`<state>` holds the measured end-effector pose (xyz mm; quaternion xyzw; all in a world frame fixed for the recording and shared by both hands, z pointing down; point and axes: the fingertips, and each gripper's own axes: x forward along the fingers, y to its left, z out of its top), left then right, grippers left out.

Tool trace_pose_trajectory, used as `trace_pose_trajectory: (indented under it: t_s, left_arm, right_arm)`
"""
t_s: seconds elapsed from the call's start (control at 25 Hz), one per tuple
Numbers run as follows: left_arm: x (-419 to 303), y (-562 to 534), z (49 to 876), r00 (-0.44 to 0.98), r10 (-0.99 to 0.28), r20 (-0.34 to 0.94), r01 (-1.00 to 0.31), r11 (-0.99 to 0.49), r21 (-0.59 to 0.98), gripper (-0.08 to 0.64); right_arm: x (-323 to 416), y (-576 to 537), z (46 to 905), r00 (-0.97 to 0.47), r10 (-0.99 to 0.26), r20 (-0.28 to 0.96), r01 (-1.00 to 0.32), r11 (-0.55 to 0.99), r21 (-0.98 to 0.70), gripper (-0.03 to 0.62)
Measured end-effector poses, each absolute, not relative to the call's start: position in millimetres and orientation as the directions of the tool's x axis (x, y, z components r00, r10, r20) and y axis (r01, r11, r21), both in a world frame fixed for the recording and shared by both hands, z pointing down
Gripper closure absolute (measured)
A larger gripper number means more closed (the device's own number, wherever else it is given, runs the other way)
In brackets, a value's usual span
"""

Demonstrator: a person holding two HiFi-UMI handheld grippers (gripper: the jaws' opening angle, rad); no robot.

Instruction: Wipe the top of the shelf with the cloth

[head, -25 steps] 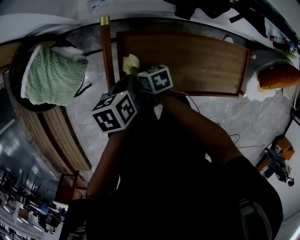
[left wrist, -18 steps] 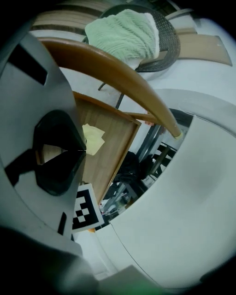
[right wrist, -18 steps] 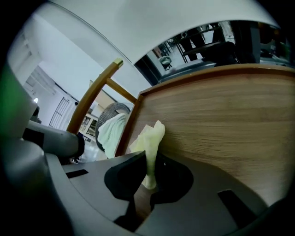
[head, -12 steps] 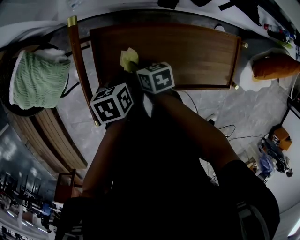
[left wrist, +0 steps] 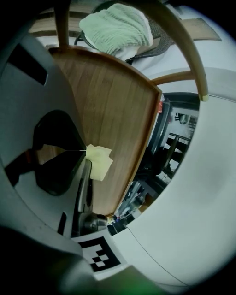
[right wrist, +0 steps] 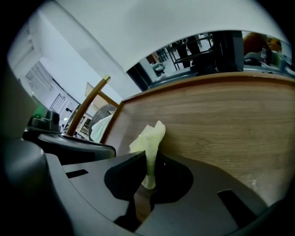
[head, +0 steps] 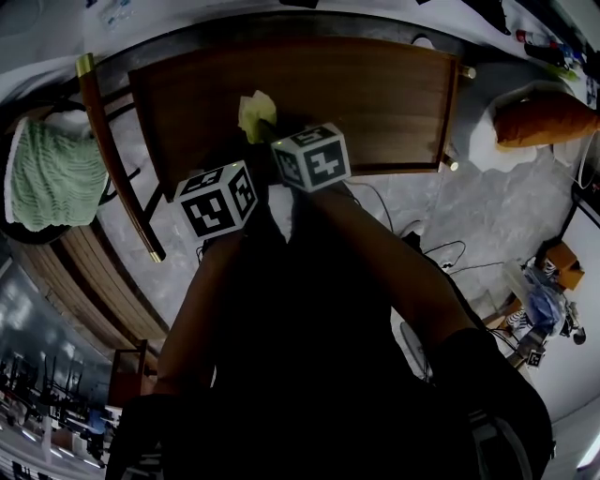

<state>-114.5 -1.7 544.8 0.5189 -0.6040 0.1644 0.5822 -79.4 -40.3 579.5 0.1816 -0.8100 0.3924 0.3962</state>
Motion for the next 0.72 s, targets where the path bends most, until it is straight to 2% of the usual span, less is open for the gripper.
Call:
trace_pose_trajectory:
  t_s: [0.52, 0.72]
  left_arm:
    - [-22, -50, 556, 0.260, -0.442, 0.859, -0.864, 0.292, 0.411, 0.549]
    - [13, -69, 560, 0.259, -0.438, 0.861, -0.905, 0.203, 0.375, 0.549]
  right_arm:
    - [23, -83, 576, -0.593, -0.047, 0.804, -0.642, 0.630, -0.437, 0.551]
    - [62, -100, 574, -0.562, -0.073, 0.824, -0.669, 0.626, -0.401, 0.551]
